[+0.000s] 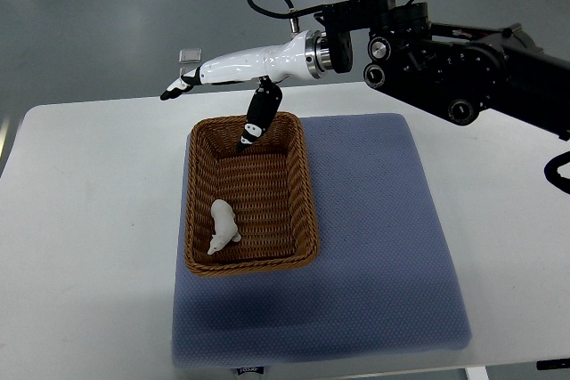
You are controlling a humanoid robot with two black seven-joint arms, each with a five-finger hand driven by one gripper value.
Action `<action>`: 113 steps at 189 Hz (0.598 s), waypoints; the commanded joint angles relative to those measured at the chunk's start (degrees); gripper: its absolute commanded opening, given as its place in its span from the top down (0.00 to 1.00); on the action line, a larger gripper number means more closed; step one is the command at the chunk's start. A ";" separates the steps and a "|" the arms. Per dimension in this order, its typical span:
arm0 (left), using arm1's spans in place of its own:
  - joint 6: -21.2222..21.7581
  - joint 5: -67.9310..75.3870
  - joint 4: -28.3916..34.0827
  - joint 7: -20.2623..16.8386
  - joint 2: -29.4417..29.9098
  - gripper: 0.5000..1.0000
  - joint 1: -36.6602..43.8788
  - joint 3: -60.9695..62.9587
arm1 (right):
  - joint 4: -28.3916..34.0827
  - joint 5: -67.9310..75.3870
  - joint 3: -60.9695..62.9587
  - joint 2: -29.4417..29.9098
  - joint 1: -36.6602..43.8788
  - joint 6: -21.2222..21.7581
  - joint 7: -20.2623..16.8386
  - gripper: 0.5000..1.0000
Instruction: Place white bear in brown basket with right hand
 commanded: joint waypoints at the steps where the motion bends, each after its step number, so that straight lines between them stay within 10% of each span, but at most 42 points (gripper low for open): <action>1: 0.08 0.00 0.00 0.00 0.00 0.00 0.00 0.00 | -1.19 6.35 0.29 -1.58 -1.02 0.24 -3.86 0.15; 113: -0.01 0.00 0.00 0.00 0.00 0.00 0.00 0.00 | -8.83 43.80 5.92 -8.09 -16.05 -0.12 -12.38 0.15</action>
